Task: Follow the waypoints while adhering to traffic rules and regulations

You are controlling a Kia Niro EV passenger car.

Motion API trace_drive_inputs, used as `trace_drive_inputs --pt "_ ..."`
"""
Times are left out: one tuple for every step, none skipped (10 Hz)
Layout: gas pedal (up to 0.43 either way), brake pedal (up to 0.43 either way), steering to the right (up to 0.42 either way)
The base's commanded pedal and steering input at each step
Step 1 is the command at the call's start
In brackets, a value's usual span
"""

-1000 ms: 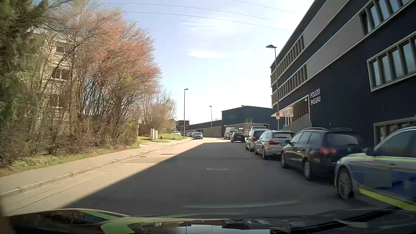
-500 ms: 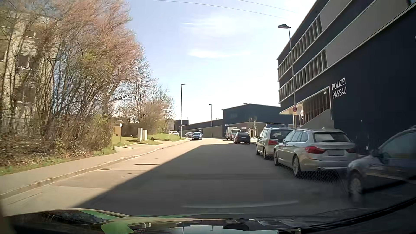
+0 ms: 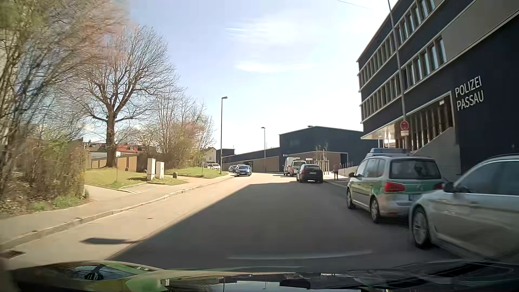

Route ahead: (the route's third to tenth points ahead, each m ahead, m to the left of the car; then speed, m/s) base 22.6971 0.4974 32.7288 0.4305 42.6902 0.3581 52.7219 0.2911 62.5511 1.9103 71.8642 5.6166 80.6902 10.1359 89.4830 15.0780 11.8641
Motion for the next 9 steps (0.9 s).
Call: trace_drive_inputs --pt "0.197 0.0 -0.001" --pt "0.177 0.0 -0.001" --pt "0.169 0.0 0.001" --pt "0.157 0.0 0.0" --pt "0.13 0.0 0.0" --pt "0.13 0.0 0.0" --pt "0.13 0.0 0.0" --pt "0.13 0.0 0.0" --pt "0.098 0.0 0.0"
